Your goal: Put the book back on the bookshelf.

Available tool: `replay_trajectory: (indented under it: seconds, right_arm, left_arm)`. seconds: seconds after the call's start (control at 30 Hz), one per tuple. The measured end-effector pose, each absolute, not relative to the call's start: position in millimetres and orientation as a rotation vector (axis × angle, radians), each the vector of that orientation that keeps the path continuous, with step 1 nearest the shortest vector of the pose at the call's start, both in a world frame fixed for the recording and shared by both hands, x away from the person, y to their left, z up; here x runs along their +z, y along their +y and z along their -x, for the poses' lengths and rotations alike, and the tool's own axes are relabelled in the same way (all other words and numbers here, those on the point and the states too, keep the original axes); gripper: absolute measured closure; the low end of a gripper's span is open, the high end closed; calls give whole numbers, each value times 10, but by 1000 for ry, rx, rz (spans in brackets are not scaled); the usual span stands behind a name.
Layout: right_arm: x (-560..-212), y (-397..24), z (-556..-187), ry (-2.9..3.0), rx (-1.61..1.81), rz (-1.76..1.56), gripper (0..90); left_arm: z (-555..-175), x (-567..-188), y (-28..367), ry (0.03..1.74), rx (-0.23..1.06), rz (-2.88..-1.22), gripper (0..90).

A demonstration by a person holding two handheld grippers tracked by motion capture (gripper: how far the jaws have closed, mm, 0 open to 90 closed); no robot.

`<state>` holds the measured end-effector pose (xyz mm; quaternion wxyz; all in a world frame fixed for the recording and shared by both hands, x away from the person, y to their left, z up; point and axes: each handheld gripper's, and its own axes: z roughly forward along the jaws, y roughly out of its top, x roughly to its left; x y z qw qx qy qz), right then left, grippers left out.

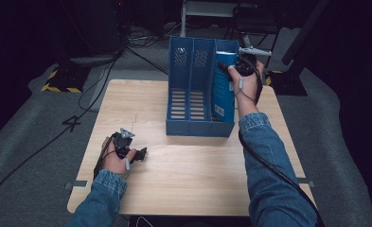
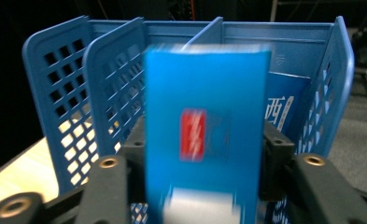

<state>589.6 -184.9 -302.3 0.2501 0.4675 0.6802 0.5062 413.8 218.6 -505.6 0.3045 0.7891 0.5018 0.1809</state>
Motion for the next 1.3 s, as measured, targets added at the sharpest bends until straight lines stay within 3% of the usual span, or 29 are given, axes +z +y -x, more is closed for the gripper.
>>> replay_trajectory:
  seconds: [0.13,0.27,0.33,0.83,1.2,1.3]
  right_arm:
    - [-3060,-1756,-6036,1882,1316,-1371,440]
    - [-3050,-1722,-6080,1899,1246,-1399,583]
    - [-3038,-1730,-6069,1893,1233,-1400,601]
    - [-2919,-1927,-5699,1621,1479,-1239,612]
    - [-3588,-1730,-5958,1665,1438,-1219,582]
    - [-3618,-1727,-5930,1641,1437,-1180,581]
  left_arm:
    - [-4137,-5055,2190,1325,478,-2096,2]
    - [-4131,-5057,2190,1326,473,-2091,2]
    - [-4130,-5058,2190,1324,473,-2090,2]
    - [-4139,-5055,2194,1322,476,-2096,1]
    - [-4146,-5059,2190,1322,476,-2091,2]
    - [-4147,-5058,2189,1323,478,-2090,2]
